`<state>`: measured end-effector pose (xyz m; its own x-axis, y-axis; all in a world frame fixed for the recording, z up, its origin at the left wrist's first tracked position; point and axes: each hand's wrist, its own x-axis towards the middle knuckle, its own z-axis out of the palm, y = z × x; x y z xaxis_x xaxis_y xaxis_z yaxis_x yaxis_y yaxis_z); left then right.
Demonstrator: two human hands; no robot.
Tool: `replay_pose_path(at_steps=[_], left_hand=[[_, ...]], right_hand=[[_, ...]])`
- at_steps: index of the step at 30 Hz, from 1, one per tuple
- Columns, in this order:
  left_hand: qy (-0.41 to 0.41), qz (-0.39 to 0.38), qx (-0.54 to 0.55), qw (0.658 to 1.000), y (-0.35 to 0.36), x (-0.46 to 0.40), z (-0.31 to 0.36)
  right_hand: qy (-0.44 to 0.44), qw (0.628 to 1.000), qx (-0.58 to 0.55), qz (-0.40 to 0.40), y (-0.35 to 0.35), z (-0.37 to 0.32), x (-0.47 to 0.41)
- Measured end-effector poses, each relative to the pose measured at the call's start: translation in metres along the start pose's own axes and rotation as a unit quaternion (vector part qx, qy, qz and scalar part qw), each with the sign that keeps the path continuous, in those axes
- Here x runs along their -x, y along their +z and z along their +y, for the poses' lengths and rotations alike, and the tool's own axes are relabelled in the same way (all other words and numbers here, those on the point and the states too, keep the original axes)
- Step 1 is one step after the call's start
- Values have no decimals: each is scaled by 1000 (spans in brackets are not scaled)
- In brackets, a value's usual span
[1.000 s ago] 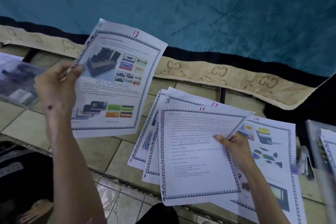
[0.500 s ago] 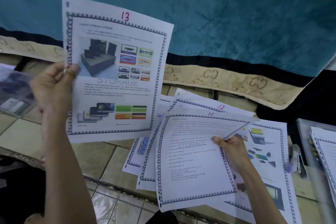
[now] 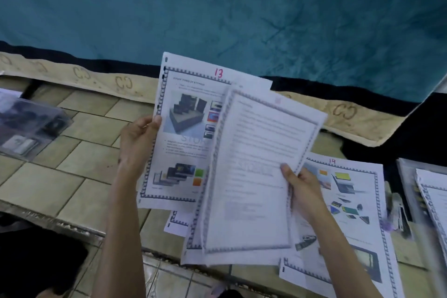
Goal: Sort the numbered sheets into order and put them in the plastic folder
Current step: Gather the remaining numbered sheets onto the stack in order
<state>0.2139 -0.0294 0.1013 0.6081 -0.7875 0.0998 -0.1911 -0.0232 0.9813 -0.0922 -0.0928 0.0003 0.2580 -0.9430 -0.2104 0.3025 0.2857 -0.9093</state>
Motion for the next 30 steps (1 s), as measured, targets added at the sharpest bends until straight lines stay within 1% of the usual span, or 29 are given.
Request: replay_pose_path(at_steps=[3, 5, 7, 9, 11, 12, 13, 14, 16, 18, 20, 23, 25, 27, 28, 30], left_hand=[[-17, -39, -4, 999, 5, 0, -4], [-20, -53, -2, 998, 7, 2, -6], [-27, -52, 8, 998, 8, 2, -8], [-43, -32, 36, 998, 7, 3, -8], [-92, -15, 23, 995, 3, 3, -7], [-128, -25, 16, 991, 1, 2, -5], [-162, -59, 36, 984, -2, 2, -3], [-192, -105, 79, 973, -3, 3, -2], [-228, -156, 152, 949, -4, 1, -2], [-248, -161, 160, 942, 2, 1, -6], [-267, -176, 121, 940, 17, 4, -12], [-293, -207, 66, 931, 60, 20, -20], [-314, -239, 57, 917, 94, 38, -25], [-330, -298, 40, 895, 129, 58, -27], [-335, -314, 26, 888, 145, 67, -28], [-340, -319, -16, 885, 172, 79, -32]], right_hand=[[-1, 1000, -22, -22, 39, -5, -8], [5, 999, 23, -22, 61, -6, -13], [15, 998, 55, -5, 78, -7, -15], [36, 998, 49, 14, 88, -8, -16], [61, 997, 42, 4, 92, -8, -18], [74, 997, 33, -2, 92, -9, -18], [81, 996, 24, -4, 90, -10, -18], [81, 997, 19, -2, 86, -11, -19], [64, 998, 19, 9, 74, -18, -19], [39, 998, 15, 38, 55, -29, -15], [25, 997, 20, 75, 26, -42, -7], [41, 990, 35, 132, -31, -57, 19], [51, 984, 44, 162, -72, -60, 41], [64, 979, 29, 189, -103, -55, 61], [66, 978, 16, 196, -116, -50, 69], [70, 977, 2, 201, -131, -41, 81]])
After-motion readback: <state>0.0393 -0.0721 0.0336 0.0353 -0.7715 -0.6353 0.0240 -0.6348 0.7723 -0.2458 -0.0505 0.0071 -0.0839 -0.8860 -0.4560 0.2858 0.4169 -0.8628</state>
